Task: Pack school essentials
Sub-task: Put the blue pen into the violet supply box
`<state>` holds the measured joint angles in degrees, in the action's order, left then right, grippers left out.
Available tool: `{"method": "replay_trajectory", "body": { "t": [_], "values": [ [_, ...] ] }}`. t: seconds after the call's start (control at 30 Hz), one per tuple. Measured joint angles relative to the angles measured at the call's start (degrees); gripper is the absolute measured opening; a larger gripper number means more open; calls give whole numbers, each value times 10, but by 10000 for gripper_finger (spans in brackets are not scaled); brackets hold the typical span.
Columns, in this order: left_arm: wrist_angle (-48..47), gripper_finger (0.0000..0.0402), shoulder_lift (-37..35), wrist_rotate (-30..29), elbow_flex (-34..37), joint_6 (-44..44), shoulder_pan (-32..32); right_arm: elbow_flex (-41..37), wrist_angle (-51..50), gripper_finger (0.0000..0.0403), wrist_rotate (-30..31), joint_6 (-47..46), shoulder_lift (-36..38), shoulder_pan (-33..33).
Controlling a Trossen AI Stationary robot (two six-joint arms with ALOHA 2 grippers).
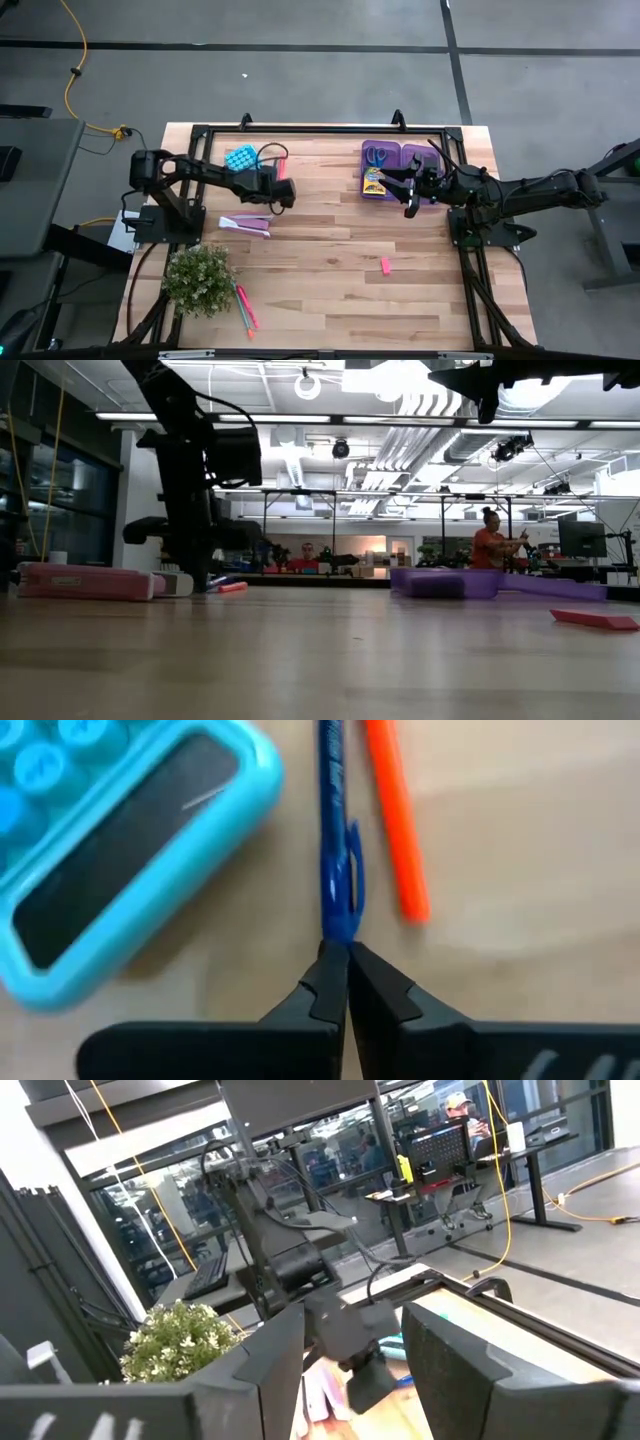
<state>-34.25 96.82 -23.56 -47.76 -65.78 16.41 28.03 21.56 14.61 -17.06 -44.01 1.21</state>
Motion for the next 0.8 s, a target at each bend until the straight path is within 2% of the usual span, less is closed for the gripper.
{"method": "replay_trajectory", "body": {
  "t": [0.27,0.43,0.57,0.8],
  "values": [
    [-56,0,1,5,1,-22,-98,0,-16,163,0,0,0,0],
    [-50,0,1,8,1,-48,-143,0,-21,163,0,1,0,0],
    [-13,0,3,10,2,15,-154,0,-21,163,0,5,0,0],
    [42,0,3,57,-5,176,-153,0,-22,163,0,6,0,0]
  ]
}}
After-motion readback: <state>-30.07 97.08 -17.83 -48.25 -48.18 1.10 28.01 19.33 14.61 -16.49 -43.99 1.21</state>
